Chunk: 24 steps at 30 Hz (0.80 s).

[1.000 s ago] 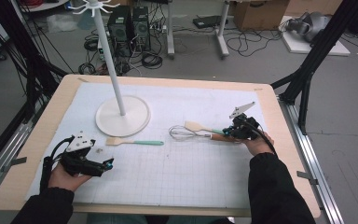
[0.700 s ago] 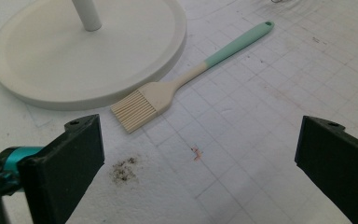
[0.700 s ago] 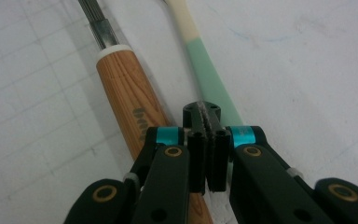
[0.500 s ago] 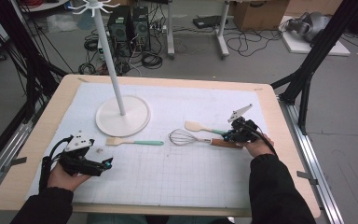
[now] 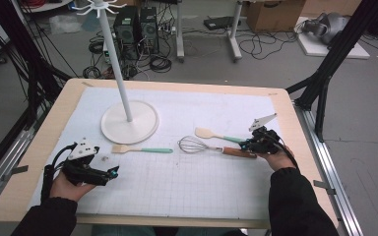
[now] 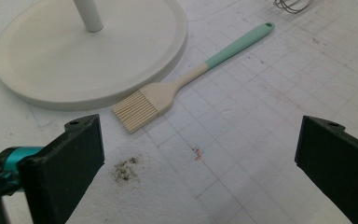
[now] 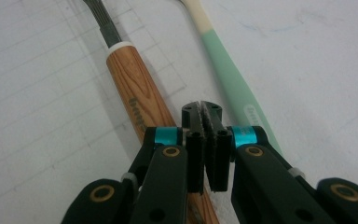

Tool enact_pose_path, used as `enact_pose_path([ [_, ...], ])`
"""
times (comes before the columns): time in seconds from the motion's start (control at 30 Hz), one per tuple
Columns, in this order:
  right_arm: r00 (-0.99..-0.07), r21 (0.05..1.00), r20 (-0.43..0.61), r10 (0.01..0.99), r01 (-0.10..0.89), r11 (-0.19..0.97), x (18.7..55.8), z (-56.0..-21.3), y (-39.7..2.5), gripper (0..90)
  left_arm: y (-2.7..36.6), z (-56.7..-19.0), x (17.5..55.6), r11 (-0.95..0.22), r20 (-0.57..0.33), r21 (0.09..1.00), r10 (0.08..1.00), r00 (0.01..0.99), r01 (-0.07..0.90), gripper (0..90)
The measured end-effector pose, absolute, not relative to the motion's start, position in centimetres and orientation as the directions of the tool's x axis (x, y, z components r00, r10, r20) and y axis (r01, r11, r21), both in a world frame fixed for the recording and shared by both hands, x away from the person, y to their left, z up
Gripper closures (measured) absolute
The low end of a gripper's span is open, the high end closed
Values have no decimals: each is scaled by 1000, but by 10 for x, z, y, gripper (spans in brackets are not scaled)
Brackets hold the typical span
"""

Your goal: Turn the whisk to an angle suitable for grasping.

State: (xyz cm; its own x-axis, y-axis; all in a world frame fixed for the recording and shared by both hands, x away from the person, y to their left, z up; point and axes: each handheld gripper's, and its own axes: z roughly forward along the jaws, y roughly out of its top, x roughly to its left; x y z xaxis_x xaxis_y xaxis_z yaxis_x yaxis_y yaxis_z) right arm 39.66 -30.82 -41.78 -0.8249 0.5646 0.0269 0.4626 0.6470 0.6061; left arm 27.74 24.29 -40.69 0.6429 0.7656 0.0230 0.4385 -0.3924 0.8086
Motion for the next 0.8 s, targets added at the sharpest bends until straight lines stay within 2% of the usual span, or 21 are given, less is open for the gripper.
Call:
enact_pose_path([
  [0.43,-793,605,26,609,497,622,392,-423,-328,882,244,-407,277,-392,20,808,765,644,441,17],
  [0.8,-809,580,43,587,499,645,387,-426,-329,888,244,-407,277,-391,20,809,765,644,439,17],
])
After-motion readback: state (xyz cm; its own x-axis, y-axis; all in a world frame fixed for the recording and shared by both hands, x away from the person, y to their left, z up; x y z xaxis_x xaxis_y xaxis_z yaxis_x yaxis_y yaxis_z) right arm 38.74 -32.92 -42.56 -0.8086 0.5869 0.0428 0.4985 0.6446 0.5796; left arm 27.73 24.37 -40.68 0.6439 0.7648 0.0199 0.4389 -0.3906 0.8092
